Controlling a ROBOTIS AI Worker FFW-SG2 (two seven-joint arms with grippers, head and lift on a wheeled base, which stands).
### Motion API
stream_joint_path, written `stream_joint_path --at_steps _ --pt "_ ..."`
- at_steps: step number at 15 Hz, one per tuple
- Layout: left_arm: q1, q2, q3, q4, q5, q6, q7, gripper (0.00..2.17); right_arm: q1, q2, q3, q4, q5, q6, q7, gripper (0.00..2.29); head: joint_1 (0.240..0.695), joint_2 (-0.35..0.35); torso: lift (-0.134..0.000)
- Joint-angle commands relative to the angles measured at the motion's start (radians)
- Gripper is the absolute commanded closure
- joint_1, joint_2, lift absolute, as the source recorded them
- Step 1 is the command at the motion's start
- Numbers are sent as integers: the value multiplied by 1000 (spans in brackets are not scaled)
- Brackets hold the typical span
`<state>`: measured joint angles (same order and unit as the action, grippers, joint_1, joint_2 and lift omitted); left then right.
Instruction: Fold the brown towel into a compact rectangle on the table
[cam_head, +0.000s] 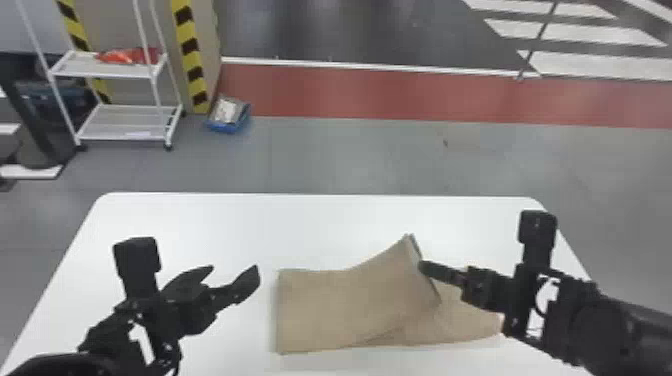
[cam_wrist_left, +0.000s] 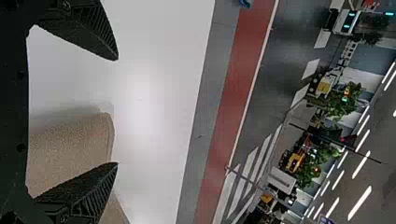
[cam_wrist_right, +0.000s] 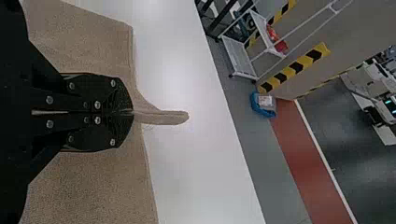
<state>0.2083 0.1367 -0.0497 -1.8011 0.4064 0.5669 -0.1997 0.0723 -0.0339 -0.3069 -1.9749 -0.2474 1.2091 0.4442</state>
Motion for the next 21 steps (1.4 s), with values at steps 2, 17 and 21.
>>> stream_joint_path --at_steps 2,17,21 --pt "11 1 10 -4 0 0 -1 87 -3 -14 -98 -19 -26 67 53 1362 695 -111 0" --pt "17 -2 -16 -14 -8 6 5 87 -8 -52 -212 42 -21 27 96 1362 695 -227 0" --pt "17 -8 -28 -12 -12 6 11 87 -9 -52 -261 96 -26 -19 123 1362 695 -249 0"
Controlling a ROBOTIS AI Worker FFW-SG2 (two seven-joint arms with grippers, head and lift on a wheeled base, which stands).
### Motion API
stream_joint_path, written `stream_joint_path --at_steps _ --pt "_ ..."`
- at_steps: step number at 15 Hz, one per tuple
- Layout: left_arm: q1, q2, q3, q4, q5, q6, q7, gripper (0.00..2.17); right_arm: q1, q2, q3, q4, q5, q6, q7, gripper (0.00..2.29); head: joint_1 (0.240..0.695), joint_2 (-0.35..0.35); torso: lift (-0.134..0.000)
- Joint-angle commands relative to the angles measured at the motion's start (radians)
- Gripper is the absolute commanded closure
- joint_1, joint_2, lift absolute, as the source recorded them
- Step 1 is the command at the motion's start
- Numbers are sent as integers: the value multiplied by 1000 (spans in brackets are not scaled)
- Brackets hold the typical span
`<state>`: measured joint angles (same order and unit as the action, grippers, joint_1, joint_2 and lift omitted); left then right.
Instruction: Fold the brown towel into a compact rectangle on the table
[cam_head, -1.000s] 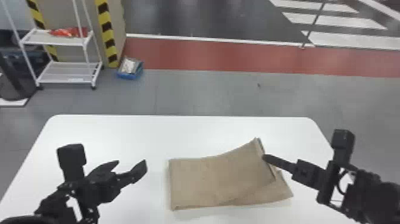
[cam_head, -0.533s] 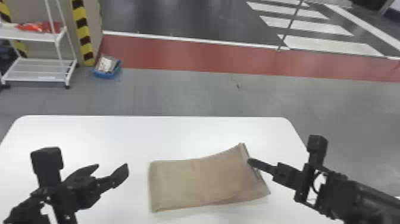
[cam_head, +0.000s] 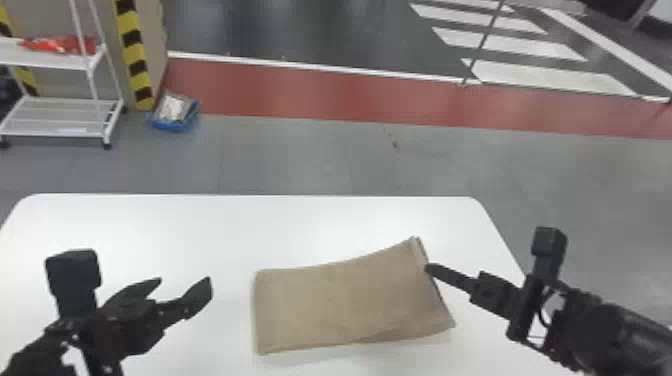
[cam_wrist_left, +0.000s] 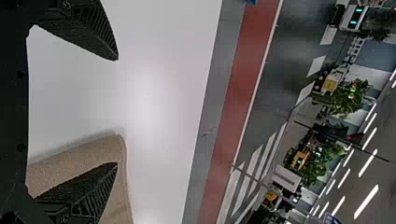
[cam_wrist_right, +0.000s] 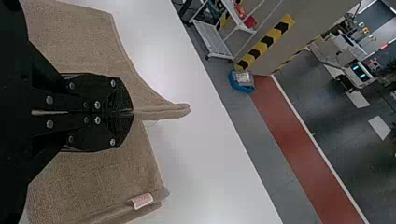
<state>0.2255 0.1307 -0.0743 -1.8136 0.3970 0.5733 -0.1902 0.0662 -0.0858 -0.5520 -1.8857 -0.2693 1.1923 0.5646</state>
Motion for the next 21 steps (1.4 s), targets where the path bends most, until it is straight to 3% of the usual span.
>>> stream_joint_path --at_steps 1,5,11,15,19,21 --pt "0 -2 -7 0 -4 0 5 87 0 0 -22 -1 -13 7 6 1362 695 -260 0" --pt "6 4 -9 -3 -4 3 8 87 1 0 -77 -16 -36 10 12 1362 695 -277 0" --pt "6 3 -19 -3 -4 3 8 87 -11 -15 -82 171 76 -107 14 1362 695 -326 0" --pt "6 3 -35 -3 -9 0 9 87 -16 -15 -86 200 98 -125 1 1362 695 -350 0" --pt "15 6 -35 -6 -10 0 11 87 43 5 -135 66 4 -73 1 1362 695 -350 0" --pt "23 6 -35 -15 -10 0 11 87 38 -5 -186 66 -18 -24 11 1362 695 -350 0"
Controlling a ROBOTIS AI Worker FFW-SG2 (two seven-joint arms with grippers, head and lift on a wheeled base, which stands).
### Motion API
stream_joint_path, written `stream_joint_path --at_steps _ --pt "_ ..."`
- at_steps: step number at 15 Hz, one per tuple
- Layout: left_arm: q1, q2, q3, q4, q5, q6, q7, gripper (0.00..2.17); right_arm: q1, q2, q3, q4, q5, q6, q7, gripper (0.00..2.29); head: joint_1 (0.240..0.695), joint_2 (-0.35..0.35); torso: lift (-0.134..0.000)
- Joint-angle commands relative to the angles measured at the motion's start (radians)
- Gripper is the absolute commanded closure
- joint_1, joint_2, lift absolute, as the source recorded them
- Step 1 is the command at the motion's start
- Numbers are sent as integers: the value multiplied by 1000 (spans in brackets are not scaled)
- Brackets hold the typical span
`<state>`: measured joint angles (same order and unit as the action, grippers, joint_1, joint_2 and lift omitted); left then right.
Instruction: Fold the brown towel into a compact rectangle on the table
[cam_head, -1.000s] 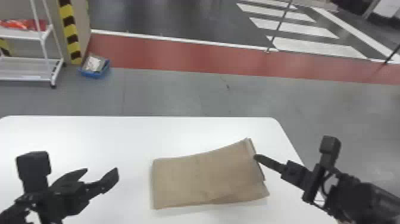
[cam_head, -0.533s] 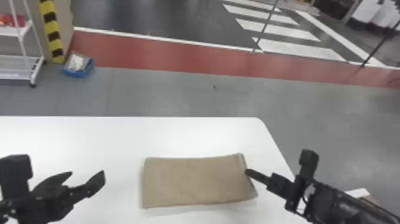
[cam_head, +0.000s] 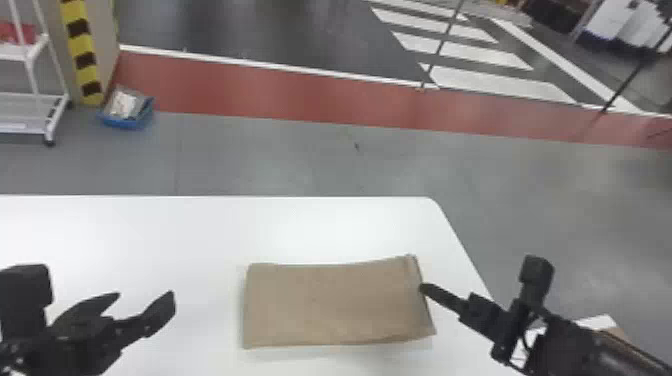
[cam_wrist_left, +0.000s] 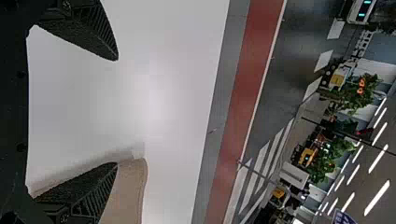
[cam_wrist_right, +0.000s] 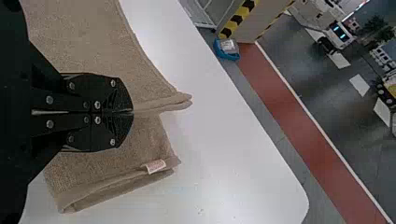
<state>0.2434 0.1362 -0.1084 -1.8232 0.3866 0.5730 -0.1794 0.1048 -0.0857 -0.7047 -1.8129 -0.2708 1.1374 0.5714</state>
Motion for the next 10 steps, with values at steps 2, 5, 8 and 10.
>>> stream_joint_path --at_steps 2,5,8,10 --pt "5 -1 -10 -4 -2 0 0 87 -4 -12 -44 37 -7 -9 7 1362 695 -350 0" --pt "11 -1 -22 -4 -6 0 0 87 -39 -43 -38 165 19 -83 5 1362 695 -350 0" --pt "11 -1 -24 -4 -8 0 0 87 -51 -49 -29 216 48 -101 5 1362 695 -350 0" --pt "11 -3 -25 -5 -8 0 0 87 -62 -46 7 265 84 -144 4 1362 695 -350 0"
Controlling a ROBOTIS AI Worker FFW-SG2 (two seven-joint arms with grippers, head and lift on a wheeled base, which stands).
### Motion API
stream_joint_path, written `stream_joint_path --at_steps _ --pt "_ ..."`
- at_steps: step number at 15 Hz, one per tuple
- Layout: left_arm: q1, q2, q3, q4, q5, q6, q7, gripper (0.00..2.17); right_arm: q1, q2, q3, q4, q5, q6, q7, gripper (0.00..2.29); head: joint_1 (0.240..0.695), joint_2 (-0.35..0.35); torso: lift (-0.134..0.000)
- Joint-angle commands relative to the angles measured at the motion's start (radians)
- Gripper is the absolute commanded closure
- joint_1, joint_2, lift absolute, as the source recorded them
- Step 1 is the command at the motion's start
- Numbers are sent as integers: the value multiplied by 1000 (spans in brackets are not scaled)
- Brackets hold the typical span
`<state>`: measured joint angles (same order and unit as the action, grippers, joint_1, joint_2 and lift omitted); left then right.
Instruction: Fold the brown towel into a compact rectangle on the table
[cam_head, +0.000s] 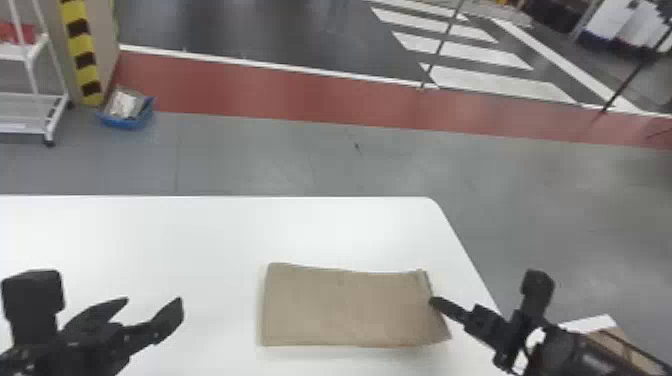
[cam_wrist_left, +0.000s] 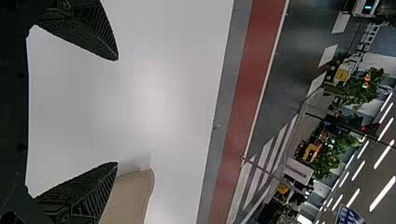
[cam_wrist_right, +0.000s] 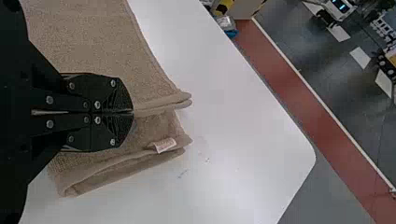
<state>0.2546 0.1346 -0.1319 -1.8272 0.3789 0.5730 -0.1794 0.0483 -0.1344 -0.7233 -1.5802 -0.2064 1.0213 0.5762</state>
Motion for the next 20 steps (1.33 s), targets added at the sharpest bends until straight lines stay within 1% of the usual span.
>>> stream_joint_path --at_steps 1,3,5,6,10,14,15,17,18,20 --pt "0 -1 -2 -1 0 -3 0 87 -5 6 42 48 19 -40 -2 1362 695 -350 0" --pt "0 0 0 -3 0 -6 0 87 -5 13 70 68 21 -56 -6 1362 695 -350 0" --pt "0 0 6 -4 0 -6 -5 87 -5 29 100 83 28 -80 -13 1362 695 -350 0" --pt "2 2 8 -7 0 -6 -6 87 -5 41 114 85 28 -83 -13 1362 695 -350 0" --pt "2 0 11 -7 2 -6 -8 87 -13 72 191 85 28 -83 -30 1362 695 -350 0" --pt "2 0 11 -9 2 -6 -9 87 -33 96 268 77 24 -83 -47 1362 695 -294 0" --pt "2 0 9 -7 2 -6 -8 87 -42 104 286 78 21 -83 -50 1362 695 -269 0" --pt "2 -1 5 -7 2 -6 -6 87 -53 108 332 77 13 -83 -67 1362 695 -247 0" --pt "2 -1 5 -9 2 -6 -6 87 -58 121 340 74 13 -83 -68 1362 695 -234 0" --pt "2 0 6 -10 2 -6 -5 87 -58 125 357 52 7 -83 -67 1362 695 -200 0"
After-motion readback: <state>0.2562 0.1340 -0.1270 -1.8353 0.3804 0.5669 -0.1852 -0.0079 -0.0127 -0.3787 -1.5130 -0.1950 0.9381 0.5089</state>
